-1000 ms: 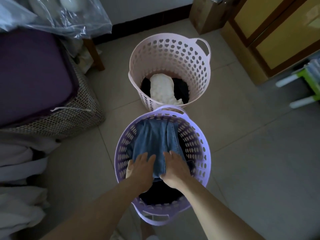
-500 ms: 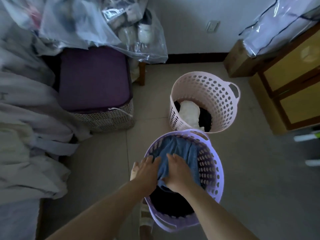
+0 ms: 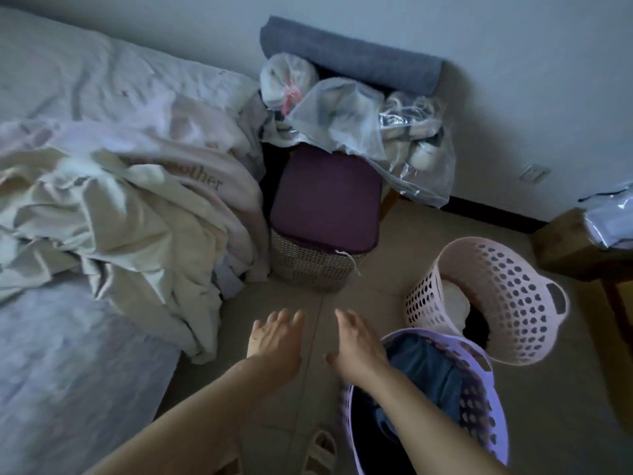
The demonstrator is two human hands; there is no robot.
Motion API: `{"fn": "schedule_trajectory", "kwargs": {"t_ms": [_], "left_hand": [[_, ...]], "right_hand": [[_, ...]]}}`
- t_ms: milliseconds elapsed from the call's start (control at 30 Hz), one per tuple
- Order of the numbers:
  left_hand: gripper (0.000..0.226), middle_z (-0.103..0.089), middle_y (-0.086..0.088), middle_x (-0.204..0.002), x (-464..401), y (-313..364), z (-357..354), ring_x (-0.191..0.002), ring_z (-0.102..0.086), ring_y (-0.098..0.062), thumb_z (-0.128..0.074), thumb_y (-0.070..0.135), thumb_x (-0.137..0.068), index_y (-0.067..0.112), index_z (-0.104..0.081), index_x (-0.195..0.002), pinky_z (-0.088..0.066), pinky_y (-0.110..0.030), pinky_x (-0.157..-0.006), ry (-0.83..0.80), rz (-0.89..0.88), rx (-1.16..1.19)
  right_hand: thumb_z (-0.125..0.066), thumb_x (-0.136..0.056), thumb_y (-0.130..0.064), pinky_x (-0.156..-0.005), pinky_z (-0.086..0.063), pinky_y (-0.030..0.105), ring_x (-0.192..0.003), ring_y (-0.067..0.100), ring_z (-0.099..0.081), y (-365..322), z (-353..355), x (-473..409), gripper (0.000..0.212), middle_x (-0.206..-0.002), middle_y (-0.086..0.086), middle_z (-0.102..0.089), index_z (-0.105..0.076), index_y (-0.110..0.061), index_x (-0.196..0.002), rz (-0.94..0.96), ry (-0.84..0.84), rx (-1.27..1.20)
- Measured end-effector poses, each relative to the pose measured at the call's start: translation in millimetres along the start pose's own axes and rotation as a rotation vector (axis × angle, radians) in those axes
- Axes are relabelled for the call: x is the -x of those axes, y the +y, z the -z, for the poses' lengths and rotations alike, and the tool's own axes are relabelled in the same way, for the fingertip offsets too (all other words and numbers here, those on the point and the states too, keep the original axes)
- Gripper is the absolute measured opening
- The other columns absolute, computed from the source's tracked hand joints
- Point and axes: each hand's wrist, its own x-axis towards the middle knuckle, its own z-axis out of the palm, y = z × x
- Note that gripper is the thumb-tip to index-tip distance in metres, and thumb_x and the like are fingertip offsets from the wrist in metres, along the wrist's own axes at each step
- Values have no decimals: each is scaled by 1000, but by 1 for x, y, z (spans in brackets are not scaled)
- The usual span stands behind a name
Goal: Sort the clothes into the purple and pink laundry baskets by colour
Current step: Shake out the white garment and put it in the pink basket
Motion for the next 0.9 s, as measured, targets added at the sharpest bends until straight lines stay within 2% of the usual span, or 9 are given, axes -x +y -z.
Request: {"fn": "schedule_trajectory", "kwargs": {"t_ms": [200,333,500,667,767,900], "left_hand": [[73,-36,2,-142,33,-91,32,-134,-33,-20,-61,24,-82,26,-23,-144,-31,-35,-103,63,152,63],[73,-37,2,-140,52,-143,45,-133,-35,-20,-62,27,-83,26,-22,-145,-31,-34,-102,80,250,102],[75,-34,0,-145,69,-195,53,-136,-32,-20,-60,34,-85,25,-19,-147,-30,-35,-106,110,350,152],[83,-31,0,-147,71,-228,64,-138,-30,-20,-64,35,-82,22,-16,-148,-30,-36,-108,111,420,201],[77,-22,-2,-153,62,-244,71,-142,-23,-20,-55,34,-90,21,-9,-151,-24,-38,-112,114,463,233],[81,-18,-4,-155,34,-267,81,-143,-21,-21,-57,33,-90,22,-6,-152,-25,-38,-112,126,538,265]], "right_hand": [[-60,-87,-28,-116,-19,34,-143,25,-19,-97,4,-11,81,-155,7,-18,-12,-13,-151,129,-38,48],[-59,-89,-32,-118,-13,31,-145,21,-14,-152,6,-19,82,-157,7,-15,-10,-11,-152,228,-38,105],[-63,-87,-35,-115,-23,33,-142,24,-23,-206,11,-32,80,-152,8,-24,-17,-14,-149,299,-20,186],[-62,-88,-34,-113,-26,35,-139,26,-26,-246,16,-56,77,-148,9,-26,-18,-14,-147,377,-33,243],[-60,-89,-34,-115,-24,36,-140,27,-22,-269,20,-83,77,-151,10,-20,-14,-16,-148,405,-62,267],[-55,-92,-33,-118,-18,39,-146,27,-10,-300,27,-133,81,-158,11,-4,-3,-18,-152,440,-127,270]]}}
